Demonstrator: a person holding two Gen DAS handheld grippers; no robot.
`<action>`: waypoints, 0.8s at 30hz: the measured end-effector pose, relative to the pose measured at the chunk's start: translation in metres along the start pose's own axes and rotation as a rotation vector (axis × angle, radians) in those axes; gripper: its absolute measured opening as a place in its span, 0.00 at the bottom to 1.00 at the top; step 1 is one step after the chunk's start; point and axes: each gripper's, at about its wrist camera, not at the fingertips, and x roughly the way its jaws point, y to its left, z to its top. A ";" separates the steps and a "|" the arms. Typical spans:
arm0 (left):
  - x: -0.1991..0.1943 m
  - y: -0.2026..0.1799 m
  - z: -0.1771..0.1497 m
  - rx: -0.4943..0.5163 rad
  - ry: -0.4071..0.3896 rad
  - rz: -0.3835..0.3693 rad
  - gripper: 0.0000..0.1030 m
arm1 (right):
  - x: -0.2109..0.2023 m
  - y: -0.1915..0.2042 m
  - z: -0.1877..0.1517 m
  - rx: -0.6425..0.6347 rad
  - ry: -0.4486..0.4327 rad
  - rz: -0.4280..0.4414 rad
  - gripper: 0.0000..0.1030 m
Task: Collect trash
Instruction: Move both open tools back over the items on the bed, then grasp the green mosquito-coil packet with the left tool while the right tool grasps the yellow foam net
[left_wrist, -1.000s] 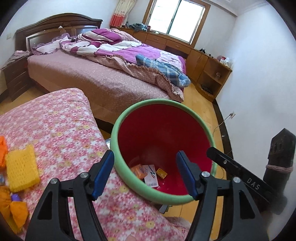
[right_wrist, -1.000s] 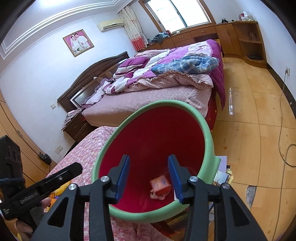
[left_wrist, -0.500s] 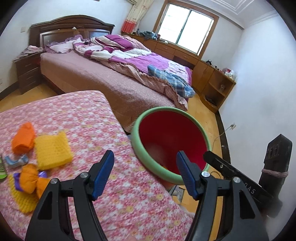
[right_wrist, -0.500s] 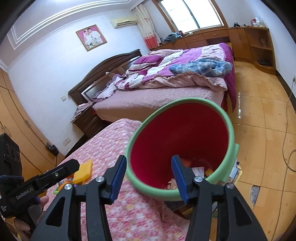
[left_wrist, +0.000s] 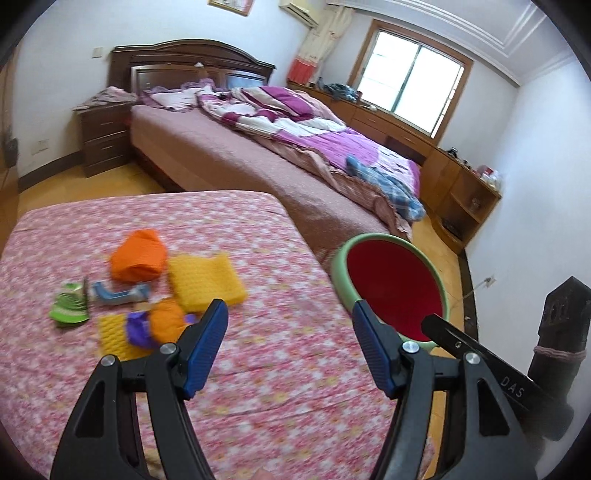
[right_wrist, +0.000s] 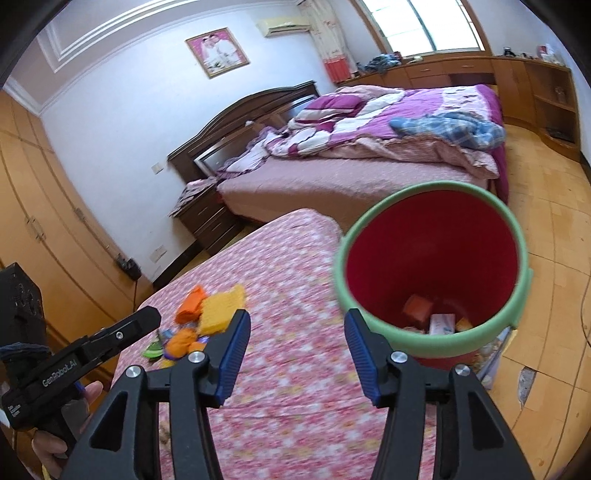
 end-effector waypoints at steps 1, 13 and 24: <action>-0.004 0.006 -0.001 -0.006 -0.005 0.008 0.67 | 0.001 0.006 -0.001 -0.007 0.007 0.006 0.55; -0.032 0.081 -0.006 -0.111 -0.045 0.127 0.67 | 0.023 0.066 -0.015 -0.079 0.077 0.065 0.55; -0.025 0.154 -0.004 -0.163 -0.031 0.272 0.67 | 0.054 0.081 -0.020 -0.100 0.137 0.066 0.56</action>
